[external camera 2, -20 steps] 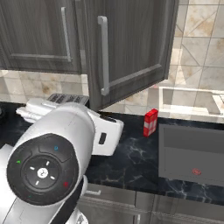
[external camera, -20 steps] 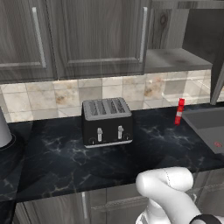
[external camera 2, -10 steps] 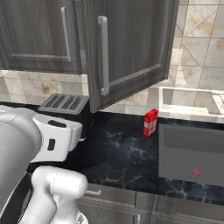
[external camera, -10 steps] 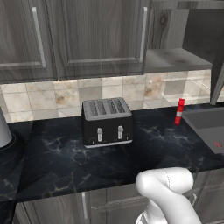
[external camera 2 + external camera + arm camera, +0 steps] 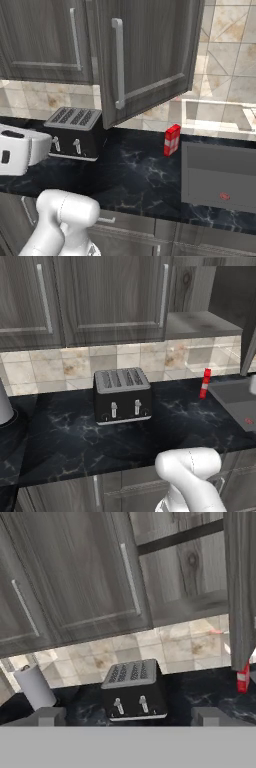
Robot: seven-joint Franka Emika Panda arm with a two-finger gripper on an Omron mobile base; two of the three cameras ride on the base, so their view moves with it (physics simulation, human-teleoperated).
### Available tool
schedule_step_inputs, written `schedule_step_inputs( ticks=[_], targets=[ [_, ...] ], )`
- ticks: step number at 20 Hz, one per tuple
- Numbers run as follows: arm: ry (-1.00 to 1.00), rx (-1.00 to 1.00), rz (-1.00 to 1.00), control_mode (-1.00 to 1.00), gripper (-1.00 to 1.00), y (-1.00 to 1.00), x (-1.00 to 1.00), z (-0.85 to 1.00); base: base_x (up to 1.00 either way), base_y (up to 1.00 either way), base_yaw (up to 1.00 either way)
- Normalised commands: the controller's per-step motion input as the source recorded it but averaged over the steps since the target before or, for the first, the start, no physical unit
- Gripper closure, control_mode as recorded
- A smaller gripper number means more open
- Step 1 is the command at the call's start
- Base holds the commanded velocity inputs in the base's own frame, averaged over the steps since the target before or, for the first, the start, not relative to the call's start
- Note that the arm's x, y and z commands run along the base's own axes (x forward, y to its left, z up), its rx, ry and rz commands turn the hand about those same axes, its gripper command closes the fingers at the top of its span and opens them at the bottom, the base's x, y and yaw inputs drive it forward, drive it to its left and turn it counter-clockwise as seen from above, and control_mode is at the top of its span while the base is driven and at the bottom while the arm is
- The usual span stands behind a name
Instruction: Open the cabinet. Pick the bar soap and place it next to the sink. Then close the cabinet.
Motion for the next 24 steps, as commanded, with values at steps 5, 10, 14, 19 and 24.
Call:
schedule_step_inputs(
  ticks=[5,10,14,19,24],
  targets=[
    [0.0,-0.14,0.05,-1.0,-1.0,0.0,0.19,0.01,0.0,0.0,0.0],
    [0.01,-0.21,0.09,-1.0,-1.0,0.0,0.37,0.0,0.0,0.0,0.0],
    [0.07,-0.23,0.07,-1.0,-1.0,0.02,0.49,0.0,0.0,0.0,0.0],
    [0.05,-0.17,0.01,-1.0,-1.0,0.19,0.55,0.0,0.0,0.0,0.0],
    [0.0,-0.15,0.0,-1.0,-1.0,0.13,0.43,0.0,0.0,0.0,0.0]
  ],
)
